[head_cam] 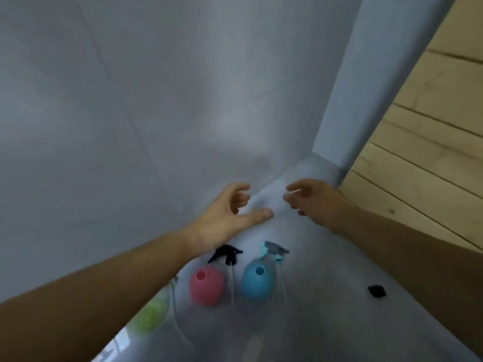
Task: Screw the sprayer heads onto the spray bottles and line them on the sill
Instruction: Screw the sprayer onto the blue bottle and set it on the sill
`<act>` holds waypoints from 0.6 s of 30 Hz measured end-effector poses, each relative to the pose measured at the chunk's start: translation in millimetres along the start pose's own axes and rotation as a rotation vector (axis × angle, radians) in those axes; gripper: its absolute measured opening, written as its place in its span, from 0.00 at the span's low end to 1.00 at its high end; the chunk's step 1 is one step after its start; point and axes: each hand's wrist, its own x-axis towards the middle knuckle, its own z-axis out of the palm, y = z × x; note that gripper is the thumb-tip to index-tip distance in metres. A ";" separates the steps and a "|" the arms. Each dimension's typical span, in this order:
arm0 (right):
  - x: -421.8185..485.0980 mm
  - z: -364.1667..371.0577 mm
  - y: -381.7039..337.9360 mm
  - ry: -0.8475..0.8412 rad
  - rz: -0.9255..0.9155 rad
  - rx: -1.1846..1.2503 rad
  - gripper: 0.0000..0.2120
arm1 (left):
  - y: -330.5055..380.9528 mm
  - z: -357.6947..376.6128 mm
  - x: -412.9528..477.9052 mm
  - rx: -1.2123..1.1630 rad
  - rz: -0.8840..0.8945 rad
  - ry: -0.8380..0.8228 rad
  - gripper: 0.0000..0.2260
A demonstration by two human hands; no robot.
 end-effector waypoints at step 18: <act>62.6 115.0 175.7 -0.170 0.283 -0.173 0.40 | -176.7 93.5 7.9 0.130 -0.202 -0.078 0.51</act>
